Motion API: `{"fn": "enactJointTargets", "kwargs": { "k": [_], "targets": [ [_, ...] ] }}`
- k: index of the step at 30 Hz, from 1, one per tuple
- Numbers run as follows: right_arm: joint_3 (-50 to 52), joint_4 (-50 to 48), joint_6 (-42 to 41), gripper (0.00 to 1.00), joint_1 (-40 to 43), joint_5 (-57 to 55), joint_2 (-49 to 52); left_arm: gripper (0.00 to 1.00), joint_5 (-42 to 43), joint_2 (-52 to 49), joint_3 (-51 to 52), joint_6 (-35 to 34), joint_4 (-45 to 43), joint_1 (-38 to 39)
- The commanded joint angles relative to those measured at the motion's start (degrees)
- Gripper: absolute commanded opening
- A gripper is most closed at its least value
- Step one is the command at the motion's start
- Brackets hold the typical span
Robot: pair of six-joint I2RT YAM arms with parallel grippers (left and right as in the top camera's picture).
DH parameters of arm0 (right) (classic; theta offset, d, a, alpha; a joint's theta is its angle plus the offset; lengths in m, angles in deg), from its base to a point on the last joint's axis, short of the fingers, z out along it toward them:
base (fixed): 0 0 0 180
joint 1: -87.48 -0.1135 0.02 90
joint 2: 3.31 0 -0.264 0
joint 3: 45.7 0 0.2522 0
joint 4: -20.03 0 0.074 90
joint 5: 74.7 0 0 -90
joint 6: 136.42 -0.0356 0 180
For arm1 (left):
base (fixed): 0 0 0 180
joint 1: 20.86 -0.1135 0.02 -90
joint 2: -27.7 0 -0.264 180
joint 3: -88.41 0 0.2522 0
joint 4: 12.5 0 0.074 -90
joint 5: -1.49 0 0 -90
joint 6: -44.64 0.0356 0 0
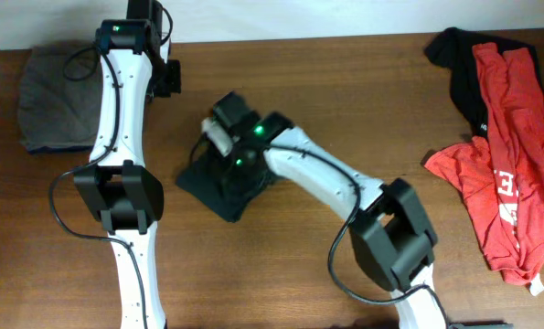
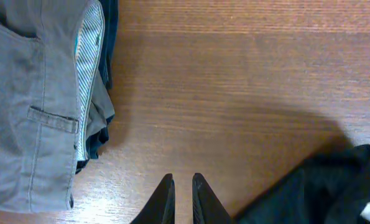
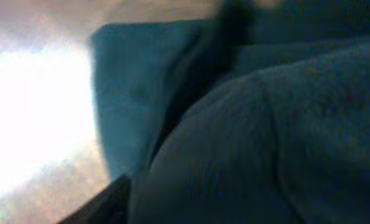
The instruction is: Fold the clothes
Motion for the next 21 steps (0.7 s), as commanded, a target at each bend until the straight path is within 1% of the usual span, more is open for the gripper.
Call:
{"fn": "enactJointTargets", "kwargs": {
  "k": [1, 4, 7, 11, 15, 21],
  "targets": [
    [-1.8, 0.6, 2.8, 0.59, -1.5, 1.9, -1.0, 0.12, 0.8, -0.6, -1.2, -0.5, -0.7, -0.4],
    [-2.1, 2.9, 4.6, 0.58, -1.3, 7.7, -1.7, 0.12, 0.9, -0.6, -1.2, -0.6, -1.3, -1.4],
    [-2.1, 5.8, 7.0, 0.57, -1.4, 9.8, -1.7, 0.12, 0.9, -0.6, -1.2, -0.6, -1.3, -2.2],
    [-2.1, 9.0, 9.4, 0.52, -1.2, 9.7, -2.0, 0.12, 1.0, -0.6, -1.2, -0.6, -1.1, -3.0],
    [-4.0, 9.6, 10.4, 0.52, 0.1, 9.7, -3.7, 0.12, 1.0, -0.6, -1.2, -0.5, -1.1, -3.2],
    [-11.2, 9.4, 8.9, 0.52, 5.4, 7.7, -5.6, 0.12, 1.0, -0.6, -1.2, -0.5, -1.1, -3.2]
  ]
}}
